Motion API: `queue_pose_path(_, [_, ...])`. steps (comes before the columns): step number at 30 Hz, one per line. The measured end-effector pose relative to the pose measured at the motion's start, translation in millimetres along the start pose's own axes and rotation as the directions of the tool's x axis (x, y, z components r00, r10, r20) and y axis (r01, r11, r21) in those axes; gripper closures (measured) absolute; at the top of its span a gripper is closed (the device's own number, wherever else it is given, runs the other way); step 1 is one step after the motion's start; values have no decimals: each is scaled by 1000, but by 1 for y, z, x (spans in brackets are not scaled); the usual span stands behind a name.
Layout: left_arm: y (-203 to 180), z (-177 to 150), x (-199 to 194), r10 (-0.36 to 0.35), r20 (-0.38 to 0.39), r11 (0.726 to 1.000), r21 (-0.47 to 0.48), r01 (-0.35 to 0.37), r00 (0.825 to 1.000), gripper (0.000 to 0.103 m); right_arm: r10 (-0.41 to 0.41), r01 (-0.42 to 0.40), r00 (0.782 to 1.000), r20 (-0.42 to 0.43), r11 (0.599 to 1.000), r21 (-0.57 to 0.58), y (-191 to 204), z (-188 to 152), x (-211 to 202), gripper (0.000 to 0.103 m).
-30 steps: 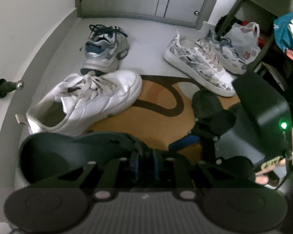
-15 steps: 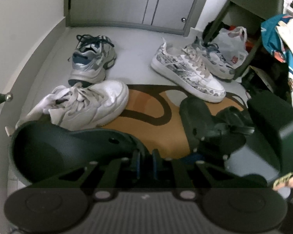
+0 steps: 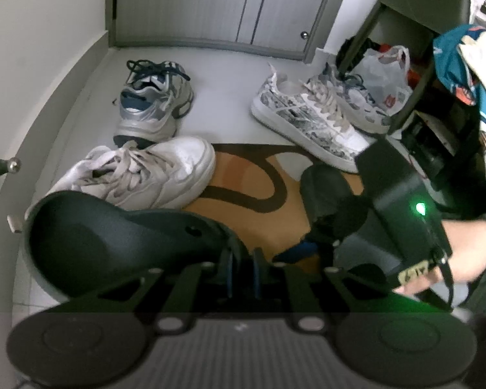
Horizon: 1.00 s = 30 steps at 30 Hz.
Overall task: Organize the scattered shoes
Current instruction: 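Lower the black clog with the right tool beside the strapped black clog while the left tool releases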
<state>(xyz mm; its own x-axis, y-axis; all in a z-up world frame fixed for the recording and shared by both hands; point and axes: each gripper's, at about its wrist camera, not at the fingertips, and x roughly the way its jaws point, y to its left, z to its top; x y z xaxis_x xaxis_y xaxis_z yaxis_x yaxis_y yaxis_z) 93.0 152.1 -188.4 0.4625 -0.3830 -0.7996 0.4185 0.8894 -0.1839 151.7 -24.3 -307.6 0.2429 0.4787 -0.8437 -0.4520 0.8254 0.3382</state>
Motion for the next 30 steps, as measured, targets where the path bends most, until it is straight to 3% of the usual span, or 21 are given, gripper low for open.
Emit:
queue_pose_path(8, [-4, 5, 2, -34, 25, 999, 3, 34, 999, 92, -39, 38, 999, 24, 998, 58, 9, -6, -4, 4])
queue_pose_path(10, [-6, 6, 2, -42, 31, 999, 4, 42, 999, 97, -49, 47, 998, 30, 996, 72, 12, -7, -6, 5])
queue_pose_path(20, [-18, -1, -4, -59, 64, 998, 16, 58, 996, 97, -99, 90, 993, 56, 985, 146, 22, -15, -11, 14])
queue_pose_path(30, [-28, 17, 12, -138, 63, 989, 54, 135, 988, 97, -128, 105, 987, 92, 969, 224, -32, -55, -13, 14])
